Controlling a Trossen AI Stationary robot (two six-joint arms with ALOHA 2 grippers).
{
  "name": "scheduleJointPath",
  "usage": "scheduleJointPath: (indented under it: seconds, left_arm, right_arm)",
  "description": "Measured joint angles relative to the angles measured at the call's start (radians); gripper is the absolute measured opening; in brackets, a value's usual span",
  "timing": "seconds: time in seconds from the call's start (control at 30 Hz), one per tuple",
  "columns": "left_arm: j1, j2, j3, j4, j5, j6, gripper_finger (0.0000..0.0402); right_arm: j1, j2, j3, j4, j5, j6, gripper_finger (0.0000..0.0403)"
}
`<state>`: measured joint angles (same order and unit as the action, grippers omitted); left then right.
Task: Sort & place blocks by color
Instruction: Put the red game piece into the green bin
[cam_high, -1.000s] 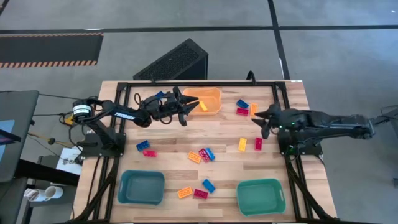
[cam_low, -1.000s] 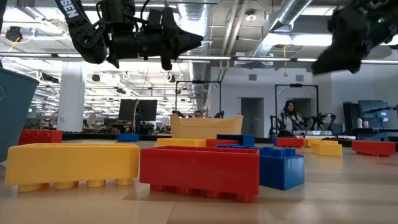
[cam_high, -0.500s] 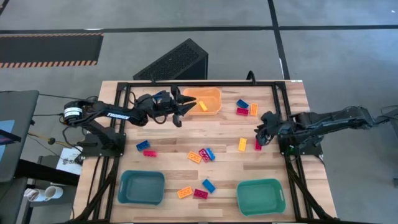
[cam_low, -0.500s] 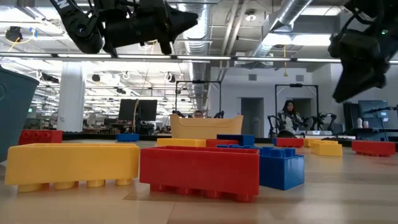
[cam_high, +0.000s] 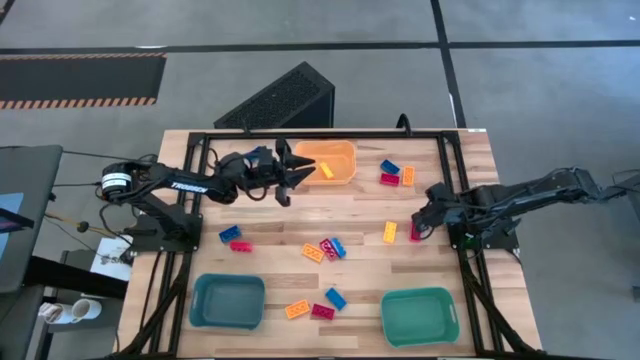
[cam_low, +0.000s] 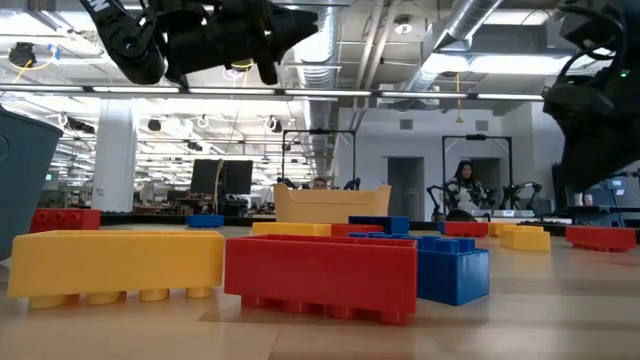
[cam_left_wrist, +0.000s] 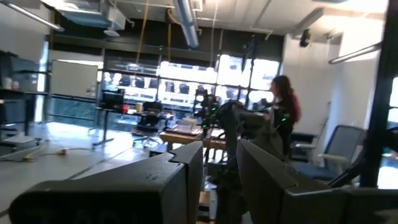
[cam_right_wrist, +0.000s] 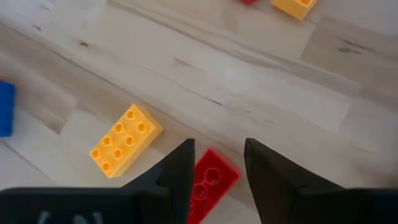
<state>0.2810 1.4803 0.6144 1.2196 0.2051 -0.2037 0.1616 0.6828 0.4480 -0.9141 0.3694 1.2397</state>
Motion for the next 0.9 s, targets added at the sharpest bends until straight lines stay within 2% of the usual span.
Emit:
scheduleJointPath:
  seconds: [0.23,0.43,0.57,0.9]
  left_arm:
    - [-0.024,-0.002,0.0,0.063,0.097,-0.094,0.0086]
    - [-0.066,-0.017,0.0,0.078,0.128,-0.086,0.0086]
    - [-0.069,-0.024,0.0,0.071,0.128,-0.073,0.0086]
    - [-0.069,-0.024,0.0,0.063,0.122,-0.045,0.0086]
  right_arm:
    - [0.0,0.076,0.0,0.015,-0.008,0.055,0.0226]
    - [0.0,0.172,0.0,0.073,-0.1,0.119,0.0268]
    - [0.013,0.23,0.001,0.075,-0.145,0.162,0.0271]
    - [0.048,0.365,0.002,0.091,-0.168,0.226,0.0271]
